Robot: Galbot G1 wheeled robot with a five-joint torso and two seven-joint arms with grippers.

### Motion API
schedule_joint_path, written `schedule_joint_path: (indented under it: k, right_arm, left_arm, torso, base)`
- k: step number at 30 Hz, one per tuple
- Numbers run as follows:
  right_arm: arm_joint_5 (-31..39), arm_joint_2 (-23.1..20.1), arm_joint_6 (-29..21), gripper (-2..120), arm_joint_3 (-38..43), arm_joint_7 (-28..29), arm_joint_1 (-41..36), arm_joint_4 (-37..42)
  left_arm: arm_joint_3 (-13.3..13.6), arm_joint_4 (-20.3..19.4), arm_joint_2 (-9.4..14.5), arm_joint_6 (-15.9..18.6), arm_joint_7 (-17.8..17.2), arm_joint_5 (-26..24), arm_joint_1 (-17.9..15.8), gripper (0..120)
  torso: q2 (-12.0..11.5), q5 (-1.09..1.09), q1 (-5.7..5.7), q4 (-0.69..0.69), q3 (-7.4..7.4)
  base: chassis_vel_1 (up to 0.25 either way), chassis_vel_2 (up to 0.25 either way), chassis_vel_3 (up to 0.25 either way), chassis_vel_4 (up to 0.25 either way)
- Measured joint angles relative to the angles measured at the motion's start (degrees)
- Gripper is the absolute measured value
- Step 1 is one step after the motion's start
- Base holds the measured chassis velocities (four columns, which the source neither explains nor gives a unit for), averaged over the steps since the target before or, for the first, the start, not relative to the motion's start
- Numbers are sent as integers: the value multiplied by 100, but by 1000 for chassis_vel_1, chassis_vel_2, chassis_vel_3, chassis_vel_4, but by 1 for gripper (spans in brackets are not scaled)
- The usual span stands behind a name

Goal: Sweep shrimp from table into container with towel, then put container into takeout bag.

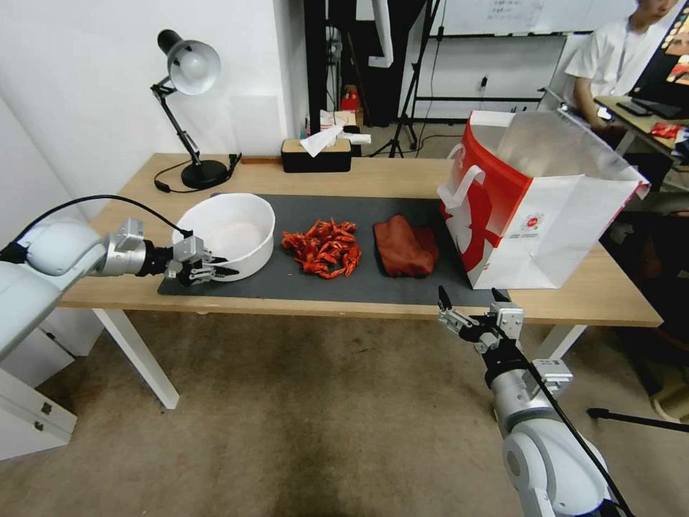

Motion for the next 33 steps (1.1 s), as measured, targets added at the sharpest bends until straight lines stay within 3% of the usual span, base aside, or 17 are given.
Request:
schedule_joint_path:
  k: [5,8,9,12,13,16,17,23,24,26,27,29,30,31,33]
  right_arm:
    - [0,-4,6,100,-1,0,2,-12]
    - [0,-4,9,100,-11,0,21,-24]
    - [0,-4,9,100,-11,0,21,-24]
    - [0,-6,13,100,-15,0,36,-40]
    - [0,-6,13,100,-15,0,36,-40]
    - [-3,-3,23,100,-21,-1,40,-54]
    - [-3,-3,23,100,-21,-1,40,-54]
    - [-11,-8,39,100,-14,-3,14,-55]
    - [-11,-8,39,100,-14,-3,14,-55]
    - [-18,-6,45,100,-12,-3,-1,-54]
    - [-18,-6,45,100,-12,-3,-1,-54]
    - [-25,-2,45,100,-14,-5,-3,-50]
    - [-32,-1,46,100,-18,-6,-4,-48]
    - [-32,-1,46,100,-18,-6,-4,-48]
    - [-48,3,46,100,-26,-7,-3,-38]
  left_arm:
    - [-231,-325,58,-23,27,-7,98,0]
    - [-665,-1064,235,-24,135,-121,369,0]
    - [-665,-1064,235,-24,135,-121,369,0]
    - [-1007,-2154,506,-22,255,-281,793,0]
    - [-1007,-2154,506,-22,255,-281,793,0]
    - [-1254,-3138,644,-24,306,-378,1393,0]
    - [-1254,-3138,644,-24,306,-378,1393,0]
    - [-1376,-4314,757,-26,446,-197,2236,0]
    - [-1376,-4314,757,-26,446,-197,2236,0]
    - [-1421,-4789,826,-65,543,76,2875,0]
    - [-1421,-4789,826,-65,543,76,2875,0]
    - [-1360,-4930,836,-112,618,344,3328,0]
    - [-1191,-4909,811,-158,678,555,3509,0]
    - [-1191,-4909,811,-158,678,555,3509,0]
    - [-839,-4655,685,-248,734,917,3583,0]
  torso:
    - [0,0,0,0,0]
    - [0,0,0,-1,0]
    - [0,0,0,-1,0]
    - [0,2,0,0,-1]
    - [0,2,0,0,-1]
    - [0,1,-1,0,-1]
    - [0,1,-1,0,-1]
    - [0,2,-1,-1,-1]
    - [0,2,-1,-1,-1]
    - [0,2,-1,0,-1]
    - [0,2,-1,0,-1]
    - [0,2,-1,2,-1]
    - [0,2,-1,2,-1]
    - [0,2,-1,2,-1]
    - [0,1,-2,0,-1]
  base:
    - [0,0,0,0]
    - [0,0,0,0]
    - [0,0,0,0]
    - [0,0,0,0]
    - [0,0,0,0]
    - [0,0,0,0]
    - [0,0,0,0]
    - [0,0,0,0]
    - [0,0,0,0]
    - [0,0,0,0]
    - [0,0,0,0]
    - [0,0,0,0]
    - [0,0,0,0]
    - [0,0,0,0]
    - [0,0,0,0]
